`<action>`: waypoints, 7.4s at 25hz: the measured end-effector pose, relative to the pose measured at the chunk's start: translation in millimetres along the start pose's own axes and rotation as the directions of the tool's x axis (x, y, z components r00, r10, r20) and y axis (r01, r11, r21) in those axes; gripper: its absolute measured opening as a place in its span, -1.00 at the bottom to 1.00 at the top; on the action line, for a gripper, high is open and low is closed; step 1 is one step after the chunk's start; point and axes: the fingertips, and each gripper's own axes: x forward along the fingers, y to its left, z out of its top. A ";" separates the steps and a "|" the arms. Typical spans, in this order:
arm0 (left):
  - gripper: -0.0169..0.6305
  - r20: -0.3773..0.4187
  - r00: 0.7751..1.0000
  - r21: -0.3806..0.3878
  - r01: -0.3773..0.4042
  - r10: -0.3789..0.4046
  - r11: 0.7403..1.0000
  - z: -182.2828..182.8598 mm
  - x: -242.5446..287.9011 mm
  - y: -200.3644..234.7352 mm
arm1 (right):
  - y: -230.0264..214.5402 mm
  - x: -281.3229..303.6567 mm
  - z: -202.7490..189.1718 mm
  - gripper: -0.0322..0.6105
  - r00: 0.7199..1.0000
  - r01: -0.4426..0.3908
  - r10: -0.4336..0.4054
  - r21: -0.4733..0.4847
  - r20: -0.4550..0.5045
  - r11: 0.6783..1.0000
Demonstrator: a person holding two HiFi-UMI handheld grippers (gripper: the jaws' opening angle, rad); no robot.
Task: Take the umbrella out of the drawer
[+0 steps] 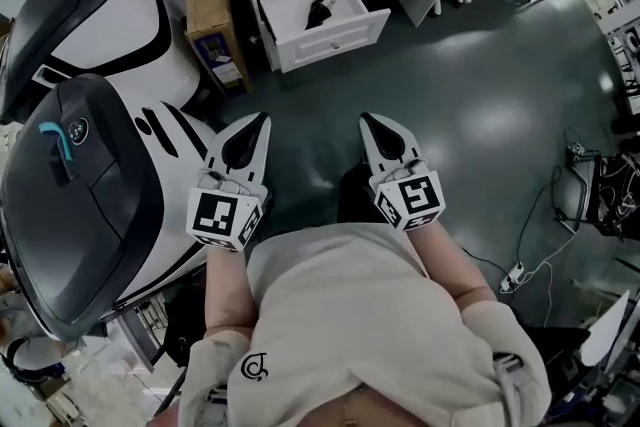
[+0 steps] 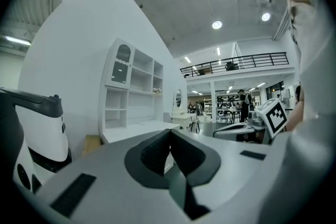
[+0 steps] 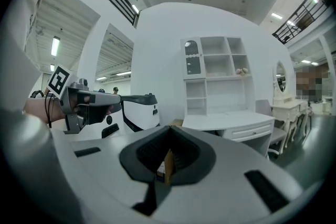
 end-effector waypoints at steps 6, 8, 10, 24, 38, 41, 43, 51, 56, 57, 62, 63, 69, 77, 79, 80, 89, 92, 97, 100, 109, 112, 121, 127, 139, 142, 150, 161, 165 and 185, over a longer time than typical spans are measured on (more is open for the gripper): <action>-0.91 -0.039 0.994 -0.006 -0.101 0.100 0.995 2.3 88.6 11.3 | -86.1 64.5 11.5 -0.88 0.996 -0.088 0.088 0.009 -0.001 0.996; -0.91 -0.049 0.991 -0.020 -0.125 0.124 0.992 4.1 122.7 13.6 | -113.3 83.2 18.8 -0.88 0.993 -0.121 0.121 -0.017 -0.005 0.992; -0.91 -0.062 0.988 -0.035 -0.147 0.144 0.989 4.6 159.3 14.7 | -142.8 101.9 25.0 -0.88 0.988 -0.154 0.153 -0.037 -0.011 0.987; -0.91 -0.165 0.945 -0.022 -0.290 0.282 0.957 -6.6 319.9 38.1 | -284.2 203.8 32.2 -0.88 0.955 -0.290 0.287 -0.031 -0.069 0.957; -0.90 -0.296 0.931 -0.100 -0.252 0.213 0.963 -110.2 421.9 148.0 | -316.0 332.5 5.8 -0.88 0.941 -0.309 0.309 0.017 -0.142 0.951; -0.86 -0.358 0.918 -0.109 -0.221 0.169 0.969 -135.5 440.3 167.9 | -319.8 361.8 -3.7 -0.88 0.940 -0.296 0.300 0.046 -0.163 0.954; -0.79 -0.418 0.900 -0.124 -0.192 0.125 0.974 -157.5 449.7 176.0 | -319.3 377.2 -14.2 -0.88 0.936 -0.291 0.298 0.065 -0.189 0.954; -0.27 -0.583 0.811 -0.220 -0.095 -0.052 0.971 -250.7 493.3 197.5 | -329.4 432.7 -56.8 -0.88 0.924 -0.259 0.269 0.072 -0.272 0.963; 0.06 -0.662 0.738 -0.284 -0.086 -0.130 0.955 -296.1 514.9 200.6 | -342.9 447.9 -79.8 -0.88 0.922 -0.208 0.232 0.111 -0.309 0.972; 0.12 -0.677 0.723 -0.296 -0.097 -0.137 0.950 -305.6 518.6 202.2 | -345.3 451.0 -83.4 -0.88 0.922 -0.201 0.227 0.113 -0.315 0.973; 0.30 -0.750 0.639 -0.309 -0.112 -0.170 0.944 -350.8 532.1 203.3 | -354.4 464.1 -98.5 -0.88 0.918 -0.171 0.202 0.120 -0.342 0.978; 0.31 -0.762 0.624 -0.308 -0.110 -0.175 0.945 -358.7 534.1 202.8 | -355.5 466.3 -102.0 -0.88 0.917 -0.164 0.197 0.123 -0.347 0.979; 0.36 -0.822 0.538 -0.292 -0.118 -0.186 0.949 -398.3 542.1 203.8 | -362.0 480.5 -116.9 -0.88 0.918 -0.131 0.171 0.133 -0.358 0.982; 0.35 -0.873 0.460 -0.237 -0.114 -0.160 0.965 -420.7 545.6 205.3 | -365.4 485.7 -127.1 -0.88 0.917 -0.100 0.147 0.143 -0.370 0.985; 0.35 -0.890 0.441 -0.181 -0.116 -0.113 0.977 -422.9 545.8 208.3 | -364.5 484.6 -129.2 -0.88 0.915 -0.095 0.145 0.149 -0.376 0.984; 0.34 -0.899 0.430 -0.146 -0.115 -0.083 0.983 -424.0 545.7 210.1 | -364.0 484.1 -129.8 -0.88 0.914 -0.092 0.144 0.151 -0.379 0.984; -0.16 -0.894 0.447 -0.080 -0.182 0.010 0.980 -423.8 542.2 225.2 | -368.4 470.3 -131.1 -0.88 0.913 -0.056 0.111 0.149 -0.392 0.987; -0.20 -0.890 0.456 -0.108 -0.193 -0.008 0.975 -422.9 540.8 227.4 | -369.3 466.0 -128.8 -0.88 0.911 -0.051 0.105 0.146 -0.398 0.988; -0.27 -0.885 0.466 -0.128 -0.201 -0.020 0.971 -412.8 537.3 227.6 | -364.6 462.4 -120.0 -0.88 0.909 -0.069 0.121 0.142 -0.398 0.987; -0.28 -0.869 0.494 -0.117 -0.217 0.005 0.969 -398.4 537.7 227.4 | -361.3 459.1 -114.8 -0.88 0.908 -0.088 0.137 0.137 -0.395 0.987; -0.27 -0.832 0.555 -0.116 -0.176 0.001 0.978 -346.2 530.6 209.5 | -358.9 446.0 -72.0 -0.88 0.927 -0.141 0.161 0.081 -0.339 0.987; -0.27 -0.813 0.582 -0.081 -0.160 0.028 0.984 -324.9 525.8 205.1 | -359.5 439.1 -59.1 -0.88 0.934 -0.155 0.168 0.065 -0.316 0.986; -0.27 -0.697 0.706 -0.044 -0.214 0.123 0.976 -232.9 527.8 197.4 | -355.7 417.4 -21.5 -0.88 0.942 -0.212 0.227 0.086 -0.246 0.973; -0.27 -0.597 0.772 0.009 -0.265 0.218 0.964 -162.8 524.8 201.2 | -348.7 415.4 9.6 -0.88 0.938 -0.287 0.294 0.062 -0.183 0.956; -0.26 -0.324 0.868 0.079 -0.372 0.377 0.925 -12.5 504.4 216.6 | -340.3 419.7 78.8 -0.88 0.933 -0.359 0.358 -0.006 -0.043 0.933; -0.26 -0.241 0.886 0.063 -0.392 0.395 0.918 18.1 496.4 220.3 | -338.2 423.4 95.6 -0.88 0.926 -0.377 0.377 -0.018 -0.016 0.926; -0.26 -0.052 0.884 0.031 -0.464 0.465 0.885 88.4 453.8 232.2 | -329.6 427.8 141.6 -0.88 0.912 -0.402 0.406 -0.079 0.053 0.912; -0.26 0.046 0.845 0.023 -0.534 0.533 0.845 132.2 422.4 248.8 | -330.7 434.3 169.3 -0.89 0.913 -0.389 0.397 -0.089 0.092 0.917; -0.26 0.038 0.847 0.022 -0.532 0.531 0.847 130.6 424.7 249.4 | -332.0 435.7 169.7 -0.89 0.918 -0.379 0.386 -0.087 0.091 0.921; -0.25 0.008 0.852 0.025 -0.523 0.523 0.852 123.7 434.2 246.4 | -333.8 434.6 166.8 -0.89 0.921 -0.373 0.380 -0.092 0.082 0.923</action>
